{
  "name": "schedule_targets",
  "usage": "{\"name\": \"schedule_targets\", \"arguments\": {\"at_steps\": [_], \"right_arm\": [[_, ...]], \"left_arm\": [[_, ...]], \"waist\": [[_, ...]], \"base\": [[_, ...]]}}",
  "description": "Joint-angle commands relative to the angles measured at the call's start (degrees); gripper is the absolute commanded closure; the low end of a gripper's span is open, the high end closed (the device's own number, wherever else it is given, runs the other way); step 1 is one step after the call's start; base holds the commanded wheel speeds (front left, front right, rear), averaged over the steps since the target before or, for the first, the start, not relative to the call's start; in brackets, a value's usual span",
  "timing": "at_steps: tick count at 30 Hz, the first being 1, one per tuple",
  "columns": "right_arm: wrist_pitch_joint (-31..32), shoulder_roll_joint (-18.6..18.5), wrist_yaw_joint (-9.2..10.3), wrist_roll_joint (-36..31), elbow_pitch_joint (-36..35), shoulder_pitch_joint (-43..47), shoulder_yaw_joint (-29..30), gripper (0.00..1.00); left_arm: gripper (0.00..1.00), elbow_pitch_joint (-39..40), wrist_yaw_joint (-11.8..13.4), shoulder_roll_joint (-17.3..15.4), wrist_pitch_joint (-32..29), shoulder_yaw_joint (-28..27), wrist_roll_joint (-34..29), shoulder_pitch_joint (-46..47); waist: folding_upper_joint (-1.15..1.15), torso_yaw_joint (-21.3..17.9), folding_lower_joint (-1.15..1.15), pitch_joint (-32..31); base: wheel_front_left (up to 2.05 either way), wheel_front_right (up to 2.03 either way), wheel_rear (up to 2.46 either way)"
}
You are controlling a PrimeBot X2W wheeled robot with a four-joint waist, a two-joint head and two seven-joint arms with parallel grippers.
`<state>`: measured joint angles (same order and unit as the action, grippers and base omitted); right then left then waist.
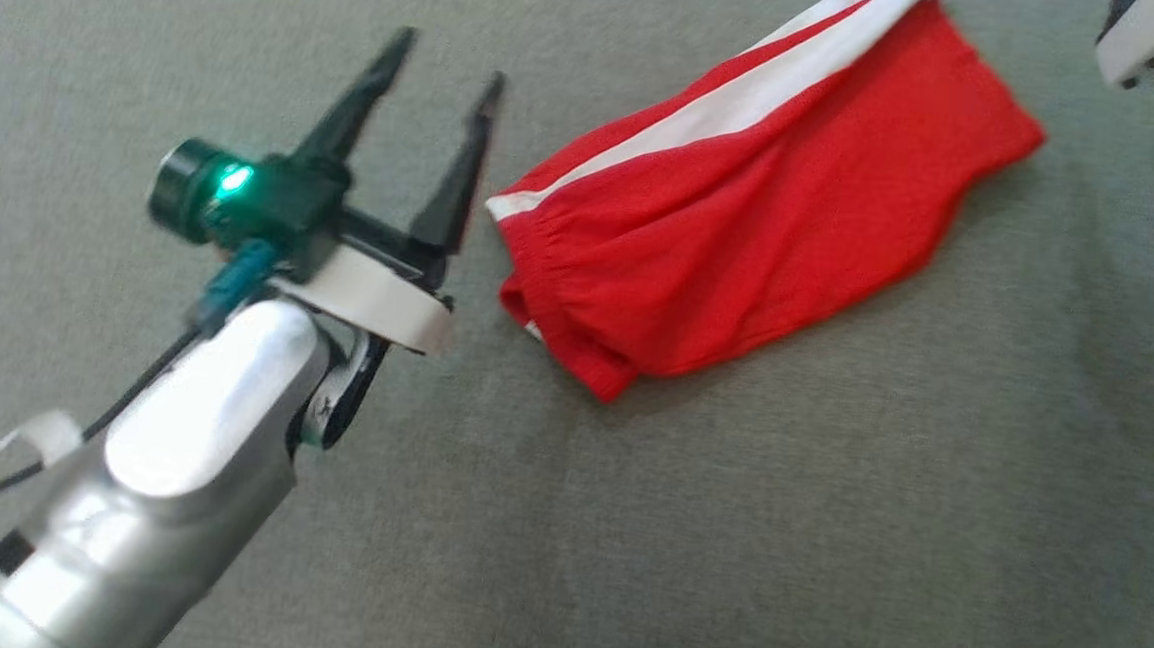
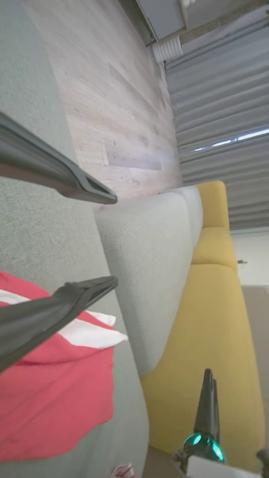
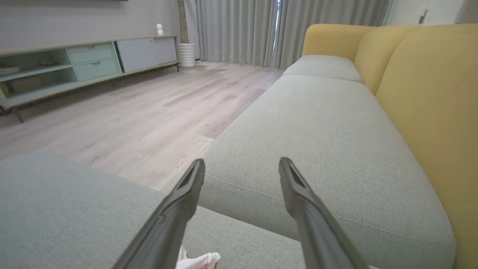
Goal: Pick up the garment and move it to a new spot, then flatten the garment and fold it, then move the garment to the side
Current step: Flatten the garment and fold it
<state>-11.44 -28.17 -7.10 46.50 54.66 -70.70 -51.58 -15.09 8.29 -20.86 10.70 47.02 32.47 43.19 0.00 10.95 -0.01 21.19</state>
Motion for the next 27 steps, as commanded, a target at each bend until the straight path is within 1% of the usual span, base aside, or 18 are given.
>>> {"name": "schedule_targets", "arguments": {"at_steps": [1, 2, 3, 5, 7, 9, 11, 14, 17, 19, 23, 24, 27], "right_arm": [[-1.66, 1.18, -0.39, 0.66, -0.82, 2.33, 1.33, 0.00], [-2.23, 1.61, -0.39, 0.70, -1.02, 2.84, 2.21, 0.00], [-2.23, 1.61, -0.39, 0.70, -1.02, 2.84, 2.21, 0.00], [-2.97, 2.63, -0.39, 0.81, -1.92, 4.27, 4.18, 0.00], [-3.28, 4.05, -0.39, 0.98, -3.48, 6.79, 5.77, 0.00], [-3.44, 4.81, -0.39, 0.18, -5.14, 9.53, 7.31, 0.00], [-3.51, 5.57, -0.39, -1.33, -6.97, 12.38, 10.29, 0.00], [-3.53, 7.81, -0.39, -3.90, -10.47, 18.49, 16.74, 0.00], [-3.54, 10.44, -0.39, -8.69, -14.49, 25.28, 24.25, 0.00], [-3.54, 12.63, -0.39, -13.41, -17.74, 30.15, 29.12, 0.00], [-3.55, 18.69, -0.39, -22.18, -24.17, 40.51, 38.08, 0.00], [-3.55, 21.47, -0.39, -25.89, -26.85, 45.30, 41.14, 0.00], [-3.49, 23.90, -0.39, -29.25, -29.65, 51.19, 44.28, 0.00]], "left_arm": [[0.00, 2.24, 1.24, -1.82, 1.35, -4.19, 1.58, -0.35], [0.00, 2.68, 1.85, -1.64, 1.82, -5.11, 2.25, -0.93], [0.00, 2.68, 1.85, -1.64, 1.82, -5.11, 2.25, -0.93], [0.00, 3.40, 3.09, -1.30, 2.57, -6.67, 3.12, -2.03], [0.00, 3.79, 4.33, -1.07, 3.19, -7.97, 3.41, -3.22], [0.00, 3.78, 5.05, -0.82, 3.63, -8.77, 3.37, -4.56], [0.00, 3.91, 5.24, 0.14, 3.96, -10.24, 4.64, -6.61], [0.00, 3.57, 5.99, 0.74, 4.20, -11.64, 4.22, -9.83], [0.00, 3.91, 6.28, 1.73, 4.27, -13.56, 2.79, -13.27], [0.00, 4.38, 6.13, 2.66, 4.28, -15.35, 1.59, -15.93], [0.00, 5.38, 5.29, 4.72, 4.29, -19.15, -1.47, -21.51], [0.00, 5.70, 4.76, 5.93, 4.29, -21.06, -3.20, -24.12], [0.00, 5.64, 3.59, 7.50, 4.29, -22.84, -6.35, -27.90]], "waist": [[0.00, -2.48, 0.01, -3.05], [0.00, -2.99, 0.01, -3.81], [0.00, -2.99, 0.01, -3.81], [0.00, -4.01, 0.01, -5.19], [0.00, -5.15, 0.01, -6.52], [0.00, -6.13, 0.01, -7.90], [0.00, -7.12, 0.01, -9.22], [0.00, -8.43, 0.01, -10.97], [0.00, -9.48, 0.01, -12.17], [0.00, -10.13, 0.01, -12.91], [0.00, -11.20, 0.01, -14.32], [0.00, -11.51, 0.01, -14.94], [0.00, -11.83, 0.01, -15.74]], "base": [[0.00, 0.00, 0.00], [0.00, 0.00, 0.00], [0.00, 0.00, 0.00], [0.00, 0.00, 0.00], [0.00, 0.00, 0.00], [0.00, 0.00, 0.00], [0.00, 0.00, 0.00], [0.00, 0.00, 0.00], [0.00, 0.00, 0.00], [0.00, 0.00, 0.00], [0.00, 0.00, 0.00], [0.00, 0.00, 0.00], [0.00, 0.00, 0.00]]}}
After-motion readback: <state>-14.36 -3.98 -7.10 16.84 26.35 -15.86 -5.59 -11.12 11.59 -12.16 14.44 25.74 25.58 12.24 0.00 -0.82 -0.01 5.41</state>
